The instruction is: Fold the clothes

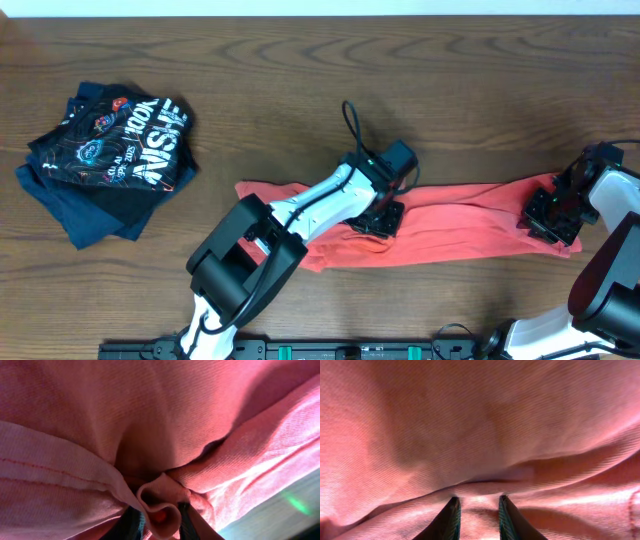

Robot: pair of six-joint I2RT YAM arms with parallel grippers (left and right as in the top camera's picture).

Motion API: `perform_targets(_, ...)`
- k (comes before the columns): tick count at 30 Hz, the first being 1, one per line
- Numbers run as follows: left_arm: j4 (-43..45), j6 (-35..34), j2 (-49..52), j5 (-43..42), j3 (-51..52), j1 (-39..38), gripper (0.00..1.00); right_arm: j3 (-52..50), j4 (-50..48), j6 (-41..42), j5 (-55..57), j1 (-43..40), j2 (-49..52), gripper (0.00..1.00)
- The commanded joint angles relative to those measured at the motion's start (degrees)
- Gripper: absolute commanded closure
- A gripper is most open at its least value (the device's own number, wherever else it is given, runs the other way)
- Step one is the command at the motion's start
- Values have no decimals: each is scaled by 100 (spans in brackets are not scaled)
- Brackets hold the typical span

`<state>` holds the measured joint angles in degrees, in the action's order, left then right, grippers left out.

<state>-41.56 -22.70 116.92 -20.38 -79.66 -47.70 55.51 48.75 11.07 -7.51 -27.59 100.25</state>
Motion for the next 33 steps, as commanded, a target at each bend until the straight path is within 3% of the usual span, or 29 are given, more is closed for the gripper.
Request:
perform_targets(1,-57,-96,20,-149,-44,63,71,-35,9,-4,-22,103,-59,75)
perform_targets(5,-295,-9,-208,-120,-74,278,69,-35,0,-4,-20,103,-59,75)
perform_targets(9,-466,52,-734,514,-74,603,65,-35,-28,-4,-22,103,-59,75)
perform_targets(12,-376,144,-1169,957,-74,920,47,-35,-31,-2,-22,103,-59,75)
perform_targets(20,-90,138,-1086,994,-72,1515,46,-35,-13,0,-24,105,-59,75)
perform_targets(33,-20,140,-426,909,-70,1515,46,-35,7,-2,-24,105,-59,75)
